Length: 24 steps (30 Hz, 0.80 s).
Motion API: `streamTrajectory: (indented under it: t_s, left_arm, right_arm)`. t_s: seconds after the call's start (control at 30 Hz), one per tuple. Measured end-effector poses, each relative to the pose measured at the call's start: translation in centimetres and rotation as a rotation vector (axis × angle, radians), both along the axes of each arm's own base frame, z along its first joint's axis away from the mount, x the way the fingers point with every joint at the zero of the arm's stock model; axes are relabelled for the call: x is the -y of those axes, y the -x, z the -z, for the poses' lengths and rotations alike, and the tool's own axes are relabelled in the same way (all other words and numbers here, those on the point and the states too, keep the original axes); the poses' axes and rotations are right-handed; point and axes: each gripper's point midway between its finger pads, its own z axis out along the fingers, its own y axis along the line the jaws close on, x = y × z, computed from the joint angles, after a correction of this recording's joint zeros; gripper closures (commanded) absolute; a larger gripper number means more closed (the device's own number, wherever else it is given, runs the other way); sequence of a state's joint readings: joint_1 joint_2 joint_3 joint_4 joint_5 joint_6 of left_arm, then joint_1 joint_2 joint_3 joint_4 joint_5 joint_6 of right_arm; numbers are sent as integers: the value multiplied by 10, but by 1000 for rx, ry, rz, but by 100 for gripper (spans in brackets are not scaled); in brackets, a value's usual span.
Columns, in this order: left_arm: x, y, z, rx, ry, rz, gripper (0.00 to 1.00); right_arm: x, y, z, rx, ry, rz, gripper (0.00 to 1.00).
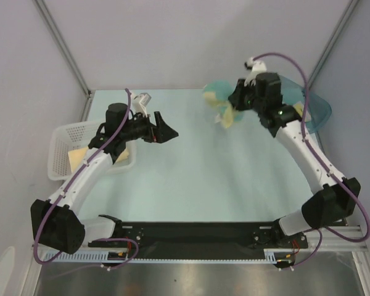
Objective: Fold and stack the towels
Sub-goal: Move the towel to the center of the board
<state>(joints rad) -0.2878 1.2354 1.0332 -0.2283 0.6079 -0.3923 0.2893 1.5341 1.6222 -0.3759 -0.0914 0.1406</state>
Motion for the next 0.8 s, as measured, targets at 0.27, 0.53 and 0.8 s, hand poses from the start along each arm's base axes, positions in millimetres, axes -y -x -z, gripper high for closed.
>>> streamTrajectory:
  t_s: [0.27,0.53,0.8]
  left_arm:
    - [1,6,5,-27,-7,15,7]
    - [0,16,35,-66,-153,-16,11]
    - [26,42,61,-101,-262,60,16]
  right_arm:
    - [-47,120,200,-469,70,-138,70]
    - [-36,182,273,-711,107,-117,51]
    - [-19,178,258,-657,69,12,38]
